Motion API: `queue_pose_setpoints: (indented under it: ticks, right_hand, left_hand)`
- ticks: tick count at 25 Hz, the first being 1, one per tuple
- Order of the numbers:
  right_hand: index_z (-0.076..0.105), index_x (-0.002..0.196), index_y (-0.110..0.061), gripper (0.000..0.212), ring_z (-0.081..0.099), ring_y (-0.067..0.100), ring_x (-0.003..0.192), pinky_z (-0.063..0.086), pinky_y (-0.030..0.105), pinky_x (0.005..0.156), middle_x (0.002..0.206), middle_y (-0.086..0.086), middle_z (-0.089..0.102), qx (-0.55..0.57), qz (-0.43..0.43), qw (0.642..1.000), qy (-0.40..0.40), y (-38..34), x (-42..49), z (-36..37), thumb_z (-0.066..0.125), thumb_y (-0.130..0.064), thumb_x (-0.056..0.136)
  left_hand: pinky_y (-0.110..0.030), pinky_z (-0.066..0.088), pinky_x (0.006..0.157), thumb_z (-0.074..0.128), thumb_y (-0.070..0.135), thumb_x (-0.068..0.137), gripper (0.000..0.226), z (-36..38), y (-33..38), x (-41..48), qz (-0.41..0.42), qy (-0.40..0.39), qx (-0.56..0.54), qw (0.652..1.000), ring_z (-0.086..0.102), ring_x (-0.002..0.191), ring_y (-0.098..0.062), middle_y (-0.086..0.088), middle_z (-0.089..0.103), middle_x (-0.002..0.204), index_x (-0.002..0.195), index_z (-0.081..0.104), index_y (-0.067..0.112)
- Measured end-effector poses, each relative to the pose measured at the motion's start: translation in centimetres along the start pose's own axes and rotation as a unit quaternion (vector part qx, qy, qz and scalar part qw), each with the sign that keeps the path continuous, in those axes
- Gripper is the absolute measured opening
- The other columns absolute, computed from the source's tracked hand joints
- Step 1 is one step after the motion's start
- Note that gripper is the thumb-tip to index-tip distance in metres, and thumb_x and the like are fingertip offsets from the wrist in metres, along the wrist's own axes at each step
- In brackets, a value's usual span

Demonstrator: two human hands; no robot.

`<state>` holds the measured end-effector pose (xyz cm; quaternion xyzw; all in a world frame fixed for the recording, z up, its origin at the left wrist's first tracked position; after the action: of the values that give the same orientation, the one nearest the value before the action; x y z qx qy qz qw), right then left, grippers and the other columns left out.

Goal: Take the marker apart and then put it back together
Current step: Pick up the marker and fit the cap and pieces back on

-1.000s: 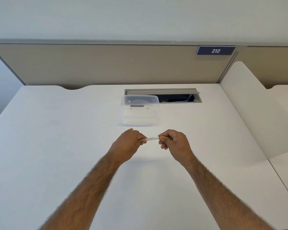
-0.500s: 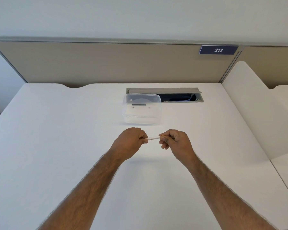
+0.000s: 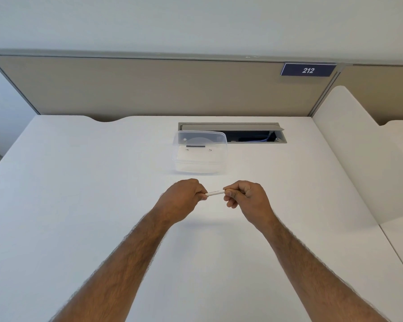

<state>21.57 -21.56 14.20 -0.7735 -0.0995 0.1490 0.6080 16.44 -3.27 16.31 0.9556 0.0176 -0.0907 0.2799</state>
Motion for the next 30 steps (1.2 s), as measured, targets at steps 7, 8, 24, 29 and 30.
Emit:
queue_pose_setpoints:
  ticks: [7, 8, 24, 29, 30]
  right_hand:
    - [0.075, 0.088, -0.002, 0.012, 0.066, 0.018, 0.057, 0.054, 0.027, 0.056, 0.068, 0.007, 0.073, 0.002, 0.008, 1.0, -0.003, 0.4, -0.3, 0.2, 0.064, 0.002, 0.093]
    - [0.075, 0.088, -0.002, 0.012, 0.066, 0.018, 0.057, 0.054, 0.027, 0.056, 0.068, 0.007, 0.073, 0.002, 0.008, 1.0, -0.001, 0.3, -0.3, 0.1, 0.064, 0.002, 0.093]
    - [0.075, 0.09, 0.0, 0.012, 0.066, 0.019, 0.058, 0.054, 0.026, 0.056, 0.07, 0.009, 0.072, 0.004, 0.002, 1.0, 0.004, -0.2, -0.3, 0.2, 0.063, 0.002, 0.093]
    - [0.074, 0.088, 0.0, 0.013, 0.065, 0.019, 0.058, 0.054, 0.028, 0.057, 0.069, 0.008, 0.072, 0.006, 0.004, 1.0, 0.005, -0.1, -0.4, 0.3, 0.063, 0.001, 0.094]
    - [0.074, 0.088, -0.001, 0.013, 0.065, 0.02, 0.058, 0.054, 0.029, 0.057, 0.068, 0.008, 0.072, 0.009, 0.006, 1.0, 0.006, -0.1, -0.5, 0.2, 0.063, 0.001, 0.094]
  left_hand:
    - [-0.03, 0.043, 0.064, 0.068, 0.031, 0.091, 0.007, -0.6, 0.3, -0.1, -0.006, 0.047, -0.013, 0.999, 0.056, 0.082, -0.007, 0.012, 0.061, 0.084, 0.083, 0.068, 0.031]
    - [-0.029, 0.042, 0.063, 0.07, 0.032, 0.089, 0.008, -0.6, 0.3, -0.1, -0.005, 0.05, -0.016, 0.999, 0.056, 0.081, -0.006, 0.013, 0.06, 0.084, 0.082, 0.067, 0.031]
    - [-0.041, 0.052, 0.086, 0.065, 0.033, 0.094, 0.012, -0.9, -0.3, 0.1, -0.029, 0.0, 0.033, 0.999, 0.054, 0.118, -0.015, 0.009, 0.072, 0.099, 0.096, 0.077, 0.031]
    - [-0.028, 0.035, 0.061, 0.07, 0.032, 0.089, 0.005, -1.4, 0.1, 0.2, -0.004, 0.033, 0.046, 0.998, 0.047, 0.108, -0.016, 0.015, 0.062, 0.08, 0.087, 0.074, 0.033]
    - [-0.026, 0.03, 0.057, 0.071, 0.032, 0.089, 0.005, -1.5, 0.3, 0.1, 0.003, 0.041, 0.055, 0.998, 0.046, 0.1, -0.015, 0.017, 0.057, 0.074, 0.085, 0.073, 0.033]
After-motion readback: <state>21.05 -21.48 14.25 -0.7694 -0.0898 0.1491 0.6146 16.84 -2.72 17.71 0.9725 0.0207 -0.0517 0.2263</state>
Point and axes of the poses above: each hand's wrist, its own x-axis towards the middle knuckle, its own z-axis out of the palm, y = z × x, the point moved 8 cm from there along x, towards the middle knuckle
